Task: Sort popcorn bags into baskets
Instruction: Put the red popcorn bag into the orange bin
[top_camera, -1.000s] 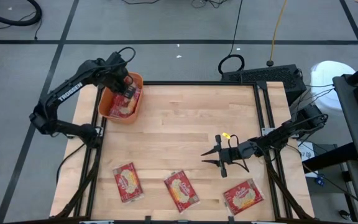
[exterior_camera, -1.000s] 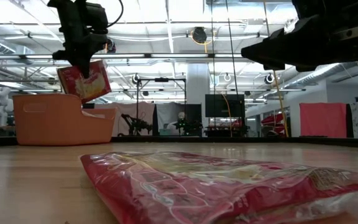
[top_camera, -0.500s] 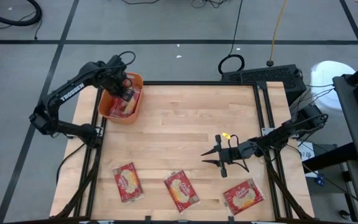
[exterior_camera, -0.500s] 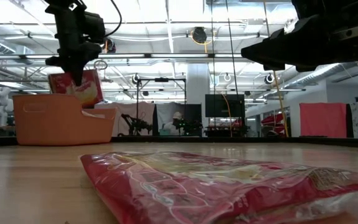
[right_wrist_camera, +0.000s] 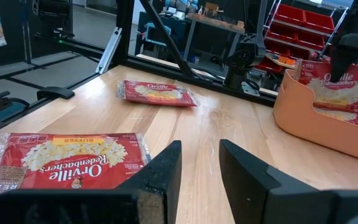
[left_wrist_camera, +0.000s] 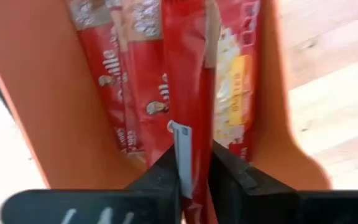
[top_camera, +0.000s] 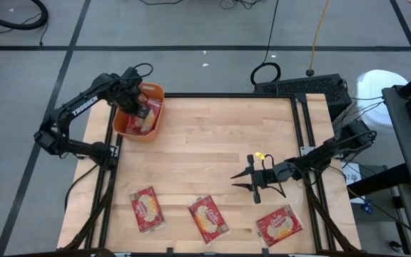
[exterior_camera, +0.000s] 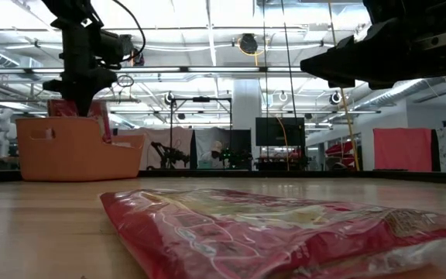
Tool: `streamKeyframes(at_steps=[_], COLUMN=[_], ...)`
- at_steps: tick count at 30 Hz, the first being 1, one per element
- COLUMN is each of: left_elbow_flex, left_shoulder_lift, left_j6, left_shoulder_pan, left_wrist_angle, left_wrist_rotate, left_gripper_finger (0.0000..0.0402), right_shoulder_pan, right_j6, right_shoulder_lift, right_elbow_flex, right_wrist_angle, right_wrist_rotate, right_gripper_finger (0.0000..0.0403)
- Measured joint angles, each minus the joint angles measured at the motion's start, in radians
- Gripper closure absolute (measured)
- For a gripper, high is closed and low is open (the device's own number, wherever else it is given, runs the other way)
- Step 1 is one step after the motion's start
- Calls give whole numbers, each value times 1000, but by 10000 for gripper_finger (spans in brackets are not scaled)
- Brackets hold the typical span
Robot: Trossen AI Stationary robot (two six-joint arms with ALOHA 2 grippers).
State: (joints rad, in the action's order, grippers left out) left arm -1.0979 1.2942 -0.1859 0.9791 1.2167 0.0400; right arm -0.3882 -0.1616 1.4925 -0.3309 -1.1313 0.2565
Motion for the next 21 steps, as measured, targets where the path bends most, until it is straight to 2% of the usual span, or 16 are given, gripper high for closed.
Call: streamKeyframes(at_steps=[8, 16, 21], left_elbow_flex=[31, 31, 31], left_shoulder_lift=[0, 0, 0], left_j6=[-30, -45, -58], left_shoulder_pan=[2, 1, 1], left_wrist_angle=[-1, -2, -7], left_wrist_rotate=[-135, -144, -150], left_gripper_finger=[270, 201, 173], right_shoulder_pan=[0, 0, 0], right_j6=[0, 0, 0], right_shoulder_lift=[0, 0, 0], right_elbow_flex=[0, 0, 0], right_wrist_angle=[0, 0, -1], right_wrist_rotate=[0, 0, 0], right_gripper_finger=[303, 303, 303])
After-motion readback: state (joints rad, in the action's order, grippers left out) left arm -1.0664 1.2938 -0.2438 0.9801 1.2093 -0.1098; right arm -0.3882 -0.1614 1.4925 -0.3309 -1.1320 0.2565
